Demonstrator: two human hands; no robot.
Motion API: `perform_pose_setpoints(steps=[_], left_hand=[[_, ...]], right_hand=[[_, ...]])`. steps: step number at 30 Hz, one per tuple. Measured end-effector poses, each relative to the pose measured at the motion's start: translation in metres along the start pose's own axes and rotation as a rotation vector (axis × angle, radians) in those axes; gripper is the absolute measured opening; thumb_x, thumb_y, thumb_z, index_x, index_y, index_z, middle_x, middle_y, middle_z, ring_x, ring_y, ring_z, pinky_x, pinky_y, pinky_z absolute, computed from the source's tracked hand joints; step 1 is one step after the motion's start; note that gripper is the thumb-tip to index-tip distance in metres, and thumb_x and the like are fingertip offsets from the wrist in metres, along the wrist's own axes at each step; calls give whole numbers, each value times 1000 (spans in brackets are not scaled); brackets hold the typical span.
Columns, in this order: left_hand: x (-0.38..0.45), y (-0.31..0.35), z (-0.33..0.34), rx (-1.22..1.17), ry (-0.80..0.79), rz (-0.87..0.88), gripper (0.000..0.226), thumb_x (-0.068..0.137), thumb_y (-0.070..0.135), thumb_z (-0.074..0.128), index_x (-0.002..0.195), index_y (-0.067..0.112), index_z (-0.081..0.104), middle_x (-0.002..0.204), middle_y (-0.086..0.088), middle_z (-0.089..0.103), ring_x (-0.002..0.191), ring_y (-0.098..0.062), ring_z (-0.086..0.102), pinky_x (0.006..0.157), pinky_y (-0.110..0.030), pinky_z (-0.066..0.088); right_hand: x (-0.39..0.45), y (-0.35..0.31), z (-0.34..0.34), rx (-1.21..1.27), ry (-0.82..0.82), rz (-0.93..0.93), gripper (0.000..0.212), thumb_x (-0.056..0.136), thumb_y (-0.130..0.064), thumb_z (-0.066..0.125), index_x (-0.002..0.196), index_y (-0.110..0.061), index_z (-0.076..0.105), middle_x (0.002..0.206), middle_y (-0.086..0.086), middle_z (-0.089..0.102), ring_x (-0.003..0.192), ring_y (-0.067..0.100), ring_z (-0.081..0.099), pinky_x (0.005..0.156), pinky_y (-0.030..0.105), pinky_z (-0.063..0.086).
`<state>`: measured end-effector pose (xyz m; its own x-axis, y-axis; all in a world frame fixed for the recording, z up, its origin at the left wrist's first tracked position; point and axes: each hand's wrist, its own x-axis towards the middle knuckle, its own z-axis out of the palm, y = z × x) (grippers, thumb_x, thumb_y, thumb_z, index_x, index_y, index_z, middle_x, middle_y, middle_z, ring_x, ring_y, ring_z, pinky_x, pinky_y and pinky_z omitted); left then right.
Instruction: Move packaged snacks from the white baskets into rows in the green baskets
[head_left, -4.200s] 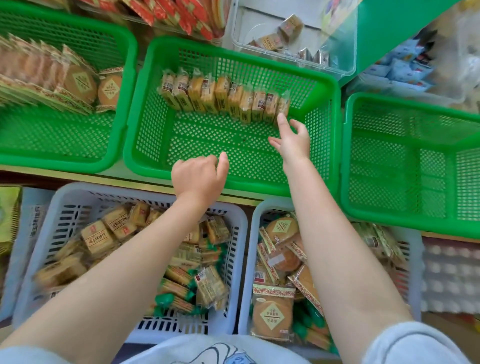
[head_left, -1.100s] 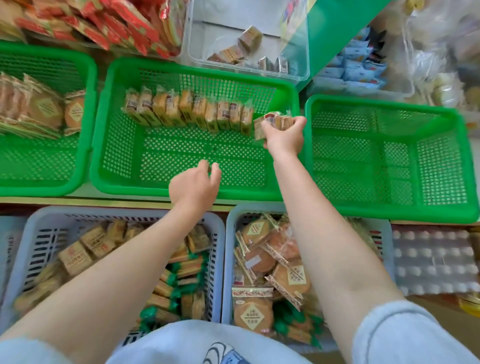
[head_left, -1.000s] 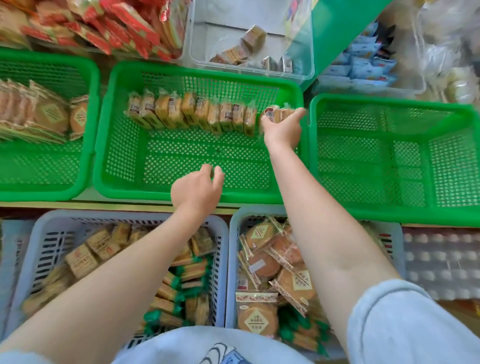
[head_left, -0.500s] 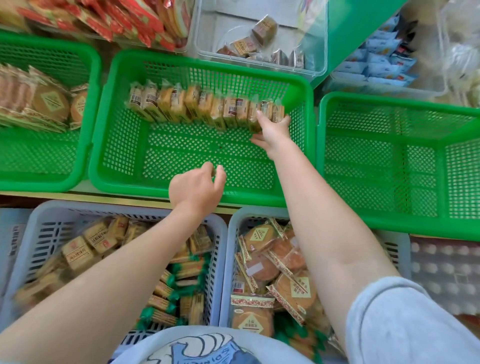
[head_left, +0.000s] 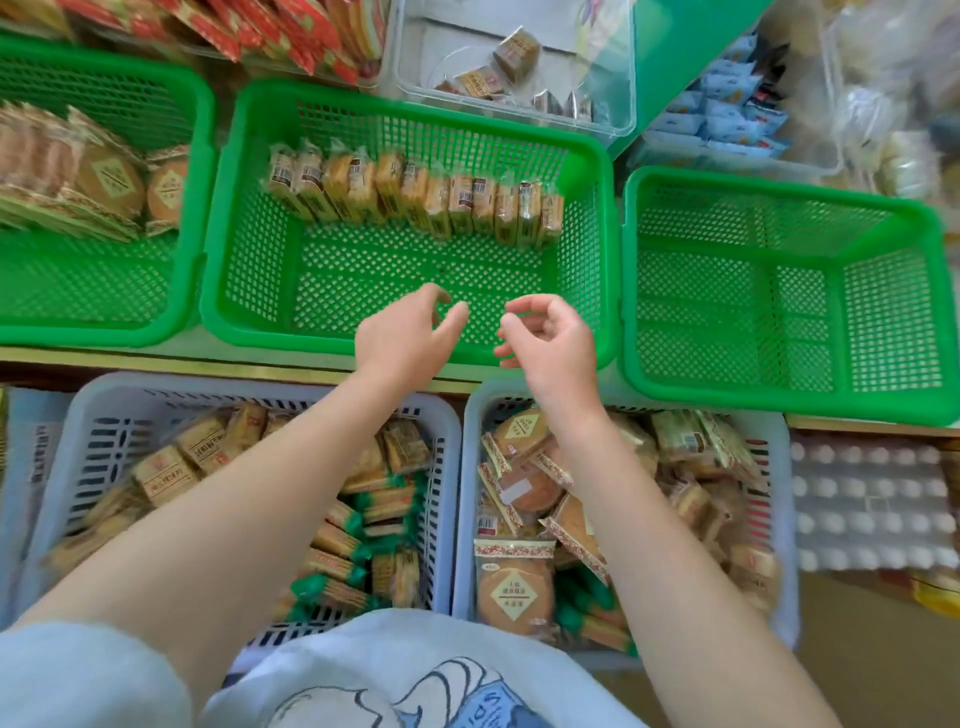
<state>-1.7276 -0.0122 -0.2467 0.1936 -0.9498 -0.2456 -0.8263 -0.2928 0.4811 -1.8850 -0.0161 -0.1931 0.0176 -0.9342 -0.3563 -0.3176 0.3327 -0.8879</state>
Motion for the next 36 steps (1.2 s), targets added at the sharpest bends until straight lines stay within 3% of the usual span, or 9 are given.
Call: perform_pose_setpoints(steps=[2, 5, 11, 17, 21, 26, 30, 33, 36], left_hand=[[-16, -15, -12, -165, 159, 157, 36, 97, 40, 51, 117, 14, 65, 128, -12, 58, 121, -30, 52, 93, -40, 41], [-63, -47, -24, -174, 474, 169, 24, 91, 27, 56, 102, 9, 68, 110, -14, 59, 107, -29, 53, 90, -37, 37], [-163, -131, 2, -66, -284, -188, 27, 101, 35, 51, 118, 19, 63, 110, 2, 57, 95, -17, 55, 72, -32, 45], [-205, -183, 17, -198, -558, -262, 44, 98, 43, 53, 137, 23, 56, 151, 0, 39, 133, -23, 47, 106, -44, 47], [-209, -186, 4, -207, -593, -236, 45, 100, 39, 52, 143, 24, 52, 151, 1, 42, 137, -19, 42, 111, -40, 40], [-212, -182, -9, -472, -511, -405, 30, 100, 34, 57, 126, 20, 63, 118, 5, 66, 93, -6, 62, 69, -19, 47], [-216, -176, -18, -958, -625, -552, 28, 98, 43, 59, 119, 26, 63, 113, 0, 73, 101, -18, 72, 95, -40, 55], [-217, -177, -25, -1227, -626, -579, 32, 98, 37, 60, 125, 20, 62, 118, -7, 72, 105, -25, 70, 92, -41, 55], [-214, -193, -37, -1297, -450, -679, 32, 95, 26, 67, 124, 13, 62, 115, -13, 73, 102, -27, 71, 90, -43, 58]], right_hand=[[-41, 13, 8, -51, -62, 11, 11, 95, -9, 63, 91, -20, 62, 79, 2, 65, 69, 22, 69, 68, 35, 59], [-87, 48, 30, -138, -185, 122, 14, 96, -12, 64, 89, -24, 62, 81, 3, 66, 72, 23, 70, 76, 45, 61], [-125, 105, 83, -604, -537, 266, 14, 98, -29, 61, 108, -20, 61, 98, -5, 63, 91, 17, 62, 76, 34, 53], [-158, 158, 121, -1222, -560, 283, 36, 103, -13, 50, 137, -5, 46, 93, 8, 62, 71, 25, 53, 44, 32, 34], [-179, 174, 125, -1118, -430, 400, 40, 99, -7, 50, 138, -6, 43, 104, 13, 65, 79, 28, 59, 55, 34, 44], [-200, 140, 104, -682, -161, 419, 21, 98, -27, 54, 111, -13, 45, 85, 4, 57, 71, 26, 59, 56, 38, 46], [-209, 91, 110, -62, -119, 442, 16, 98, -23, 61, 110, -18, 52, 91, 8, 70, 60, 16, 66, 56, 32, 53], [-211, 77, 140, -36, -261, 372, 5, 98, -26, 63, 101, -23, 60, 92, 1, 73, 72, 19, 71, 70, 38, 58], [-200, 76, 161, -29, -178, 425, 18, 102, -29, 56, 97, -16, 67, 93, 3, 73, 77, 18, 71, 71, 35, 58]])
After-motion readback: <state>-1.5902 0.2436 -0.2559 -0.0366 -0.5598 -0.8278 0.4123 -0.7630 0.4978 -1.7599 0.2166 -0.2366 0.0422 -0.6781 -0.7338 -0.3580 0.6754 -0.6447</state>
